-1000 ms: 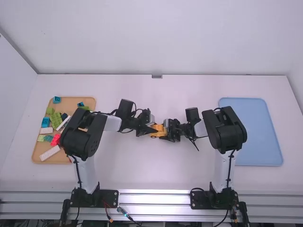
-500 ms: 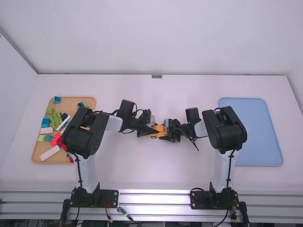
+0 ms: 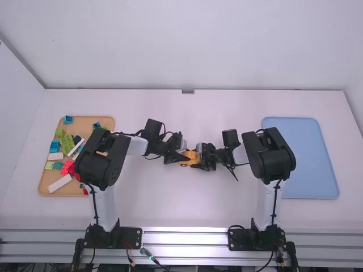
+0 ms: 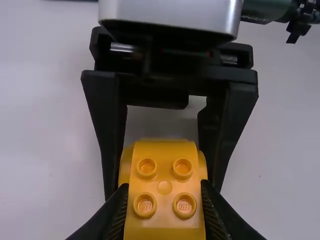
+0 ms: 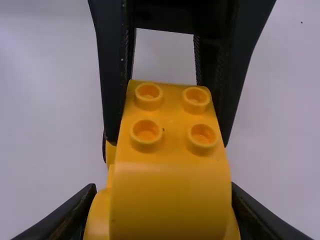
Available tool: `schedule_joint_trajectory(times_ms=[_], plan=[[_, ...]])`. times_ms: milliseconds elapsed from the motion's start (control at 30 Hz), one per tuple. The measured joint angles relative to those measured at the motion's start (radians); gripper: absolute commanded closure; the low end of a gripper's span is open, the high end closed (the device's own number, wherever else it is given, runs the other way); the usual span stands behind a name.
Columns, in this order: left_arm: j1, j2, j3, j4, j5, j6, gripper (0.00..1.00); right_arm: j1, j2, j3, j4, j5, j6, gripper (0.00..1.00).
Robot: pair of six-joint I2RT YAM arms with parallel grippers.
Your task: Assemble lego blocks to make yellow taxi
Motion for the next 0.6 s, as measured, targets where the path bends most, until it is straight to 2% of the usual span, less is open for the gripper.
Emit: schedule_joint_trajectory(times_ms=[600], plan=[[-0.020, -0.021, -0.003, -0.010, -0.081, 0.040, 0.97, 0.000, 0.002, 0.000, 0.010, 0.003, 0.019, 0.41]])
